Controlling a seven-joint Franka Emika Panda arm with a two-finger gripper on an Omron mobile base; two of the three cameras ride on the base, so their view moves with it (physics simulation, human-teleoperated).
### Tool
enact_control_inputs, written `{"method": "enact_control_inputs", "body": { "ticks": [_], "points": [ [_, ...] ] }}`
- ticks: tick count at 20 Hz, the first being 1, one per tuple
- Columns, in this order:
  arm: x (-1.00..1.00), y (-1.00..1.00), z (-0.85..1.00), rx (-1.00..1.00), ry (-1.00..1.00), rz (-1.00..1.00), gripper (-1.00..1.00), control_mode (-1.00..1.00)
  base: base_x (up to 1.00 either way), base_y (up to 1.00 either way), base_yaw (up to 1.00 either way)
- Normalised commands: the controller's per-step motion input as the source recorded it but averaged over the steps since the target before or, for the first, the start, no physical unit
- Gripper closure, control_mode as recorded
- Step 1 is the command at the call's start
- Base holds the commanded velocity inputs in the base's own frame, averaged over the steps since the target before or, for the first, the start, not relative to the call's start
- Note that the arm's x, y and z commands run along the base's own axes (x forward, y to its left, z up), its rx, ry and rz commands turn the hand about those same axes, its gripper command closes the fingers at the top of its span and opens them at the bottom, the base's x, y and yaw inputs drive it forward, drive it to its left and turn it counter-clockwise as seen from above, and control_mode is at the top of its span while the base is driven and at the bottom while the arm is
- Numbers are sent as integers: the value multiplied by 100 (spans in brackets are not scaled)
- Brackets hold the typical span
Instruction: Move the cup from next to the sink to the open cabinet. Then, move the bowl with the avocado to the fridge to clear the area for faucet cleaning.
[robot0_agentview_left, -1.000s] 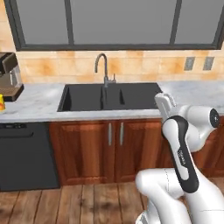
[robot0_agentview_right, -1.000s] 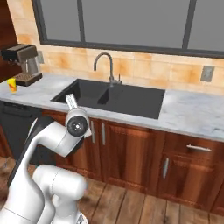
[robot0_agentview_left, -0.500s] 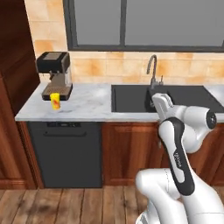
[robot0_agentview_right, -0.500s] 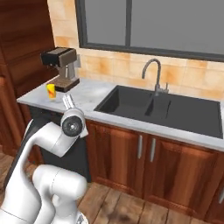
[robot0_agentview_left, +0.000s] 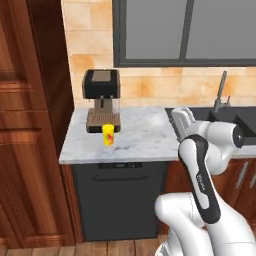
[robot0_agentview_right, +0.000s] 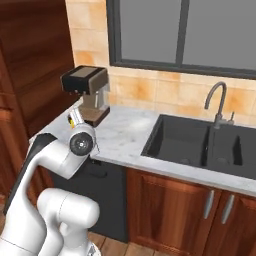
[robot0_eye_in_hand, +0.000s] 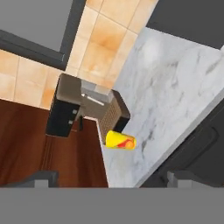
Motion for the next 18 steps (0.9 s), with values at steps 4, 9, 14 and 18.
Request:
{"method": "enact_control_inputs", "body": {
  "ticks": [4, 9, 14, 18],
  "points": [
    [0, 0, 0, 0, 0, 0, -100, 100, 18, 100, -45],
    [0, 0, 0, 0, 0, 0, -100, 100, 47, 81, -44],
    [0, 0, 0, 0, 0, 0, -100, 100, 85, 24, -23],
    [0, 0, 0, 0, 0, 0, -100, 100, 32, 4, -3]
  ]
}}
